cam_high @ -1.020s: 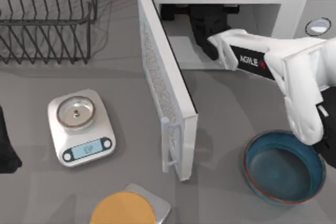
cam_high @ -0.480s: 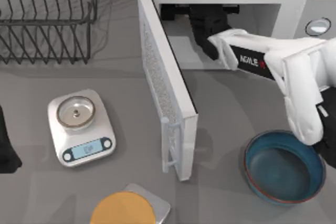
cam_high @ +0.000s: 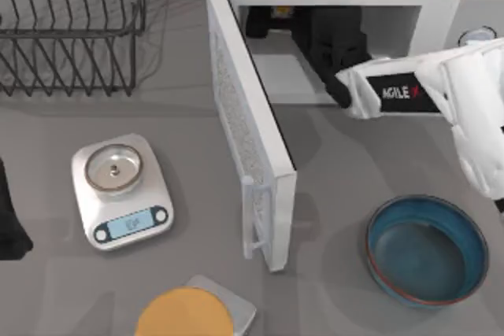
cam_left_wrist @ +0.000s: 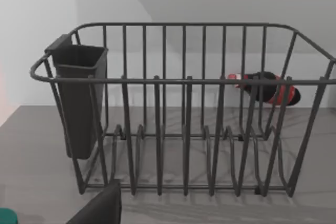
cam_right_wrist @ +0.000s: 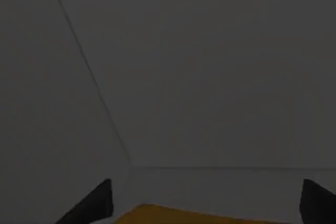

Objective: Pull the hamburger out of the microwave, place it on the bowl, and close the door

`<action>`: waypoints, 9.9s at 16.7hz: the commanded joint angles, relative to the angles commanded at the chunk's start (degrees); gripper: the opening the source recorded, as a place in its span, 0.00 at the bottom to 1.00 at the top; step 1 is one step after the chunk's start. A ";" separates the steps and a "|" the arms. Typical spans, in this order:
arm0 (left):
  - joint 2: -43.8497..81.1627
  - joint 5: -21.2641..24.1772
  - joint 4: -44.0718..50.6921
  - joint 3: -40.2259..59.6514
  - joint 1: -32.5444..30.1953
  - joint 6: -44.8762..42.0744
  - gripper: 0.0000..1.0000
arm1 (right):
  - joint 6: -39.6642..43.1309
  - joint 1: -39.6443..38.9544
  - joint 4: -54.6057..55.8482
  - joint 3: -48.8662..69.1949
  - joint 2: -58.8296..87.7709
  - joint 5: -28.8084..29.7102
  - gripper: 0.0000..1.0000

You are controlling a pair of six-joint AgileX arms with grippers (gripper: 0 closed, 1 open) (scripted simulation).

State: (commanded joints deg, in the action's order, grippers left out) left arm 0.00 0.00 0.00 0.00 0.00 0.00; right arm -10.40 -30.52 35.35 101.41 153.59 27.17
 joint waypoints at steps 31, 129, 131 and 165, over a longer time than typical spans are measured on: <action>0.00 0.00 0.00 0.00 0.00 0.00 1.00 | -2.88 -6.35 1.14 -34.83 -33.22 5.58 0.00; 0.00 0.00 0.00 0.00 0.00 0.00 1.00 | -199.23 -7.96 -38.79 -70.19 -63.46 -6.38 1.00; 0.00 0.00 0.00 0.00 0.00 0.00 1.00 | -199.23 -7.96 -38.79 -70.19 -63.46 -6.38 1.00; 0.00 0.00 0.00 0.00 0.00 0.00 1.00 | -21.07 23.64 -35.83 -96.53 -141.48 -25.63 1.00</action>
State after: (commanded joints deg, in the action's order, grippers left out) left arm 0.00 0.00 0.00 0.00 0.00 0.00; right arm -31.46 -6.88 -0.49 4.88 12.12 1.54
